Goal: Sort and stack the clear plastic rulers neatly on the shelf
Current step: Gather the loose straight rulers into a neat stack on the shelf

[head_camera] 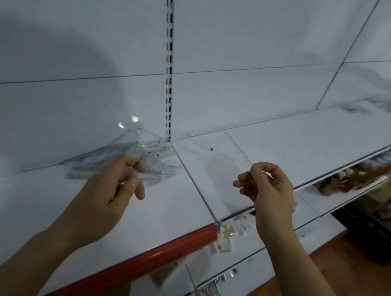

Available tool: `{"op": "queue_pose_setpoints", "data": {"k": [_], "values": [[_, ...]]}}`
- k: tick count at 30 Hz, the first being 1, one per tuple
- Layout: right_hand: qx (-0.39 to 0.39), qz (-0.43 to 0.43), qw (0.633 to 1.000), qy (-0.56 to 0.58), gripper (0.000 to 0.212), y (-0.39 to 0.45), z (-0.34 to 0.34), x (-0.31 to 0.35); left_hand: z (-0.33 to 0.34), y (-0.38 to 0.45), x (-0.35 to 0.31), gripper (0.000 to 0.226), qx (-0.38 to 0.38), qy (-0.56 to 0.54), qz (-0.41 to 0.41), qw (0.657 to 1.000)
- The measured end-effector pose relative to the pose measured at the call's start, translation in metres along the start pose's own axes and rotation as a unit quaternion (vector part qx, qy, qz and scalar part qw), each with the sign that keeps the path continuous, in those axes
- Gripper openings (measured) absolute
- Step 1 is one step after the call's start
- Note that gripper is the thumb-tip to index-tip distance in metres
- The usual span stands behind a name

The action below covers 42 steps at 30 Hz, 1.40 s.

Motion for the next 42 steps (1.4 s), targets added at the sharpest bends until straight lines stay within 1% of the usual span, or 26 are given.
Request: {"op": "queue_pose_setpoints", "data": {"k": [4, 7, 10, 14, 19, 21, 24, 29, 34, 39, 42], "values": [[0.028, 0.021, 0.999, 0.0, 0.015, 0.027, -0.058, 0.004, 0.062, 0.035, -0.046, 0.016, -0.002, 0.018, 0.051, 0.999], [0.026, 0.019, 0.999, -0.016, 0.014, 0.054, -0.114, 0.01, 0.118, 0.059, -0.083, 0.016, 0.002, 0.047, 0.093, 0.995], [-0.001, 0.009, 1.0, -0.025, 0.011, 0.081, -0.172, 0.02, 0.171, 0.082, -0.112, 0.015, 0.019, 0.044, 0.122, 0.991], [-0.032, -0.026, 0.998, -0.053, 0.01, 0.107, -0.242, 0.037, 0.233, 0.113, -0.148, 0.021, 0.08, 0.066, 0.178, 0.979], [-0.077, -0.056, 0.993, -0.07, 0.008, 0.141, -0.311, 0.05, 0.298, 0.158, -0.184, 0.045, 0.159, 0.091, 0.217, 0.959], [-0.095, -0.062, 0.991, -0.077, 0.009, 0.156, -0.334, 0.051, 0.322, 0.177, -0.196, 0.048, 0.171, 0.089, 0.229, 0.954], [-0.117, -0.079, 0.984, -0.109, 0.015, 0.182, -0.364, 0.048, 0.359, 0.209, -0.208, 0.045, 0.177, 0.085, 0.249, 0.948], [-0.165, -0.117, 0.961, -0.19, 0.009, 0.24, -0.414, 0.036, 0.427, 0.273, -0.218, 0.037, 0.193, 0.074, 0.275, 0.939], [-0.205, -0.167, 0.917, -0.299, 0.008, 0.315, -0.461, 0.048, 0.5, 0.347, -0.23, 0.035, 0.207, 0.048, 0.292, 0.933], [-0.203, -0.214, 0.876, -0.381, 0.006, 0.393, -0.498, 0.065, 0.557, 0.427, -0.24, 0.035, 0.209, 0.03, 0.291, 0.933], [-0.197, -0.22, 0.87, -0.396, 0.005, 0.431, -0.511, 0.063, 0.583, 0.464, -0.24, 0.031, 0.2, 0.033, 0.277, 0.939]]}}
Point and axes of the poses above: each hand's wrist, its own y-axis towards the middle knuckle, its own z-axis out of the palm, x = y × z, the point moved 1 cm from there along y, towards the middle knuckle, and after that the axes turned 1 degree about -x, right-handed, at the moved point
